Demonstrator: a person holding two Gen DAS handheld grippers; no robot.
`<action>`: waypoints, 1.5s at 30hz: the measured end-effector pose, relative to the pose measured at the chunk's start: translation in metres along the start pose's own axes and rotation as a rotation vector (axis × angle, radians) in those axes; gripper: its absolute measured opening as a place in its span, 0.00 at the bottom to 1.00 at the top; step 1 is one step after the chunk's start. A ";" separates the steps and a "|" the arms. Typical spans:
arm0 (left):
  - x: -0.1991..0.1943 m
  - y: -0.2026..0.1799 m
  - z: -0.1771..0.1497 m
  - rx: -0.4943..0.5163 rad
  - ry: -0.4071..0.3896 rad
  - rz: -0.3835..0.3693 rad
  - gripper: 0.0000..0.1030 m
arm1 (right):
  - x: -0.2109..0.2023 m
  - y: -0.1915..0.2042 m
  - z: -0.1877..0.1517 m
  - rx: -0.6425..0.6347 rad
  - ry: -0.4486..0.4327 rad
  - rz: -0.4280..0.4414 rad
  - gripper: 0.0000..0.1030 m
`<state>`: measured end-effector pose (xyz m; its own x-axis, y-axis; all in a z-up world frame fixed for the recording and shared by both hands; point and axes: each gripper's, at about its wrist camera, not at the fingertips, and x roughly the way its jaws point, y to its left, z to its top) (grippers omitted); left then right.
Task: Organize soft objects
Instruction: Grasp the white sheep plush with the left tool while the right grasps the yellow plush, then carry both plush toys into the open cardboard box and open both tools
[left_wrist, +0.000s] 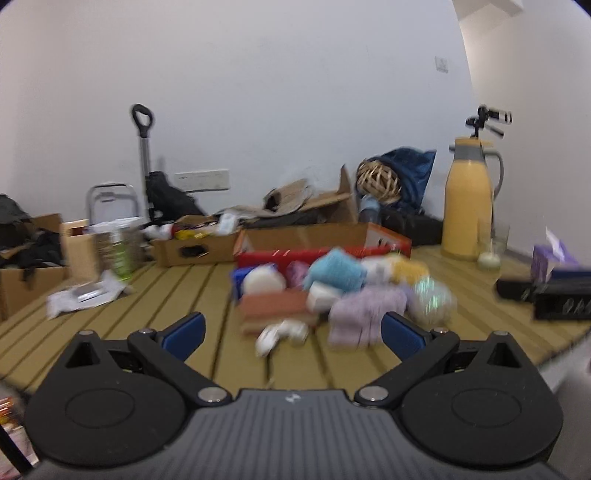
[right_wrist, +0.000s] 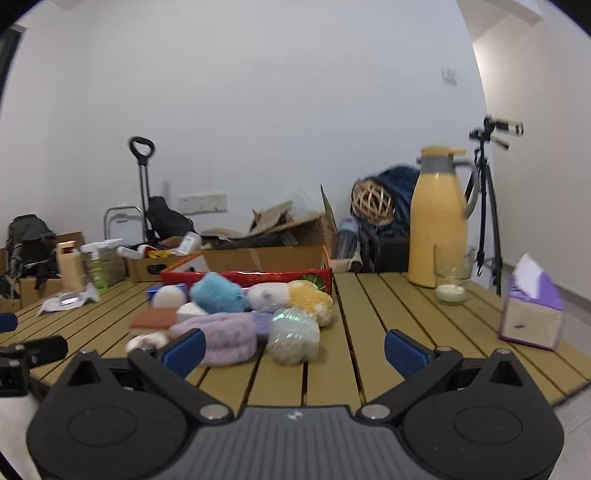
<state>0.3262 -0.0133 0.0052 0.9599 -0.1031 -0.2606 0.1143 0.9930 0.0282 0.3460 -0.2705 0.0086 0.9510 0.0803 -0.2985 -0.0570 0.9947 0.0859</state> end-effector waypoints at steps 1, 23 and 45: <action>0.015 -0.001 0.009 -0.007 -0.003 -0.015 1.00 | 0.018 -0.003 0.007 -0.002 0.010 0.010 1.00; 0.286 -0.064 0.040 -0.085 0.288 -0.254 0.46 | 0.258 -0.058 0.026 0.041 0.319 0.236 0.50; 0.281 -0.028 0.200 -0.319 0.190 -0.396 0.55 | 0.246 -0.022 0.174 -0.006 0.113 0.170 0.43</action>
<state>0.6439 -0.0810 0.1246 0.7923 -0.4906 -0.3627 0.3464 0.8511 -0.3944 0.6342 -0.2843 0.0989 0.8874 0.2536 -0.3851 -0.2162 0.9665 0.1383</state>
